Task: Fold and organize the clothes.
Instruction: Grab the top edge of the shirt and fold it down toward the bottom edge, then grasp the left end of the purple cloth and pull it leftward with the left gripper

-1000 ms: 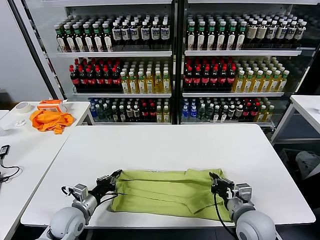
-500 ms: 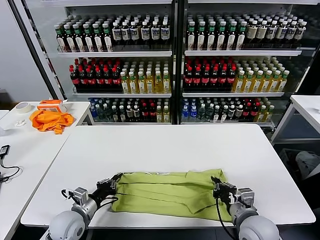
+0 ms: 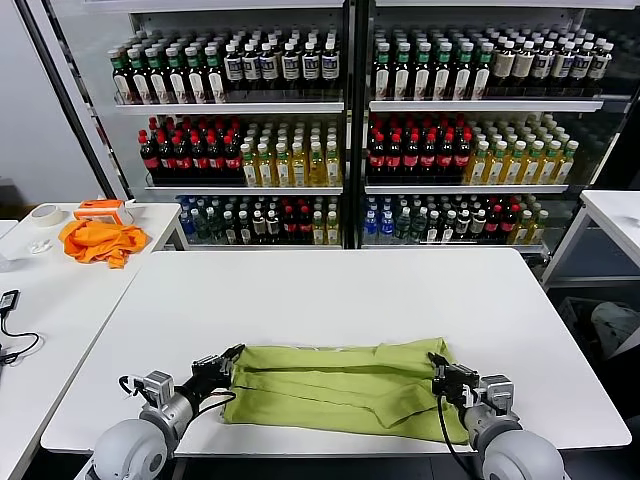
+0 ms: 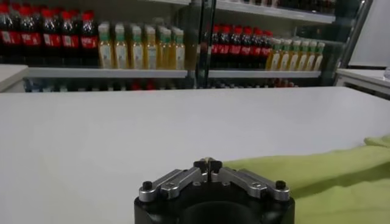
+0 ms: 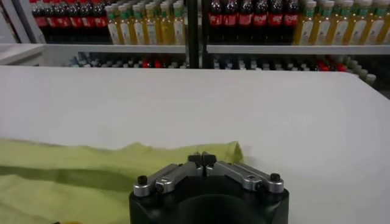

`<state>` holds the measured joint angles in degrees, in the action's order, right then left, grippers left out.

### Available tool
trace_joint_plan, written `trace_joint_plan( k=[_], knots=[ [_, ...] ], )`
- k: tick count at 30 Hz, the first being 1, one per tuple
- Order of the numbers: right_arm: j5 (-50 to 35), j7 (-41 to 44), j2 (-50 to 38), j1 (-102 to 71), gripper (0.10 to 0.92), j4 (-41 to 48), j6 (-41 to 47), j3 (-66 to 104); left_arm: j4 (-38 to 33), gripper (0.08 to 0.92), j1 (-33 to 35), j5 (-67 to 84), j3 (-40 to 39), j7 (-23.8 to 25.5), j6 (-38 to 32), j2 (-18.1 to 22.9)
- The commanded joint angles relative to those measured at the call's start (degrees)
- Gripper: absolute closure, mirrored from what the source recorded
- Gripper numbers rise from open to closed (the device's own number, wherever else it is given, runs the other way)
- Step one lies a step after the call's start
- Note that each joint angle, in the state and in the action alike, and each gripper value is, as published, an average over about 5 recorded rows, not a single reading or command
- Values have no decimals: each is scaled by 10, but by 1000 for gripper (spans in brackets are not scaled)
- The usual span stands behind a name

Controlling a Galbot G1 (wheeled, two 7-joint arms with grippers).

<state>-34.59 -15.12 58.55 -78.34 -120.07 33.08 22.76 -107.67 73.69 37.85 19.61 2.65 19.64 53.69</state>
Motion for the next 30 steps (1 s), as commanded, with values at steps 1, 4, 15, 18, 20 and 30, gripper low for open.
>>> trace_joint_plan(
  k=[1,4,15,18,20,30],
  knots=[
    [6,1,-1,-2,921,11,-1,0,-42,916,12,12,-4,-18,67,-5],
    [13,4,1,-9,921,10,-2,-2,-28,916,14,3,-6,-18,69,-4],
    [74,25,-1,-57,813,-22,-12,6,-16,895,8,-28,3,-32,48,6],
    [83,25,0,-73,726,-46,-19,22,-30,827,12,-15,14,-44,33,12],
    [86,24,1,-84,674,-62,-23,33,-42,766,19,-10,17,-60,21,16],
    [81,23,1,-114,388,-82,-28,61,-69,480,51,-35,-22,-213,24,85]
  ],
)
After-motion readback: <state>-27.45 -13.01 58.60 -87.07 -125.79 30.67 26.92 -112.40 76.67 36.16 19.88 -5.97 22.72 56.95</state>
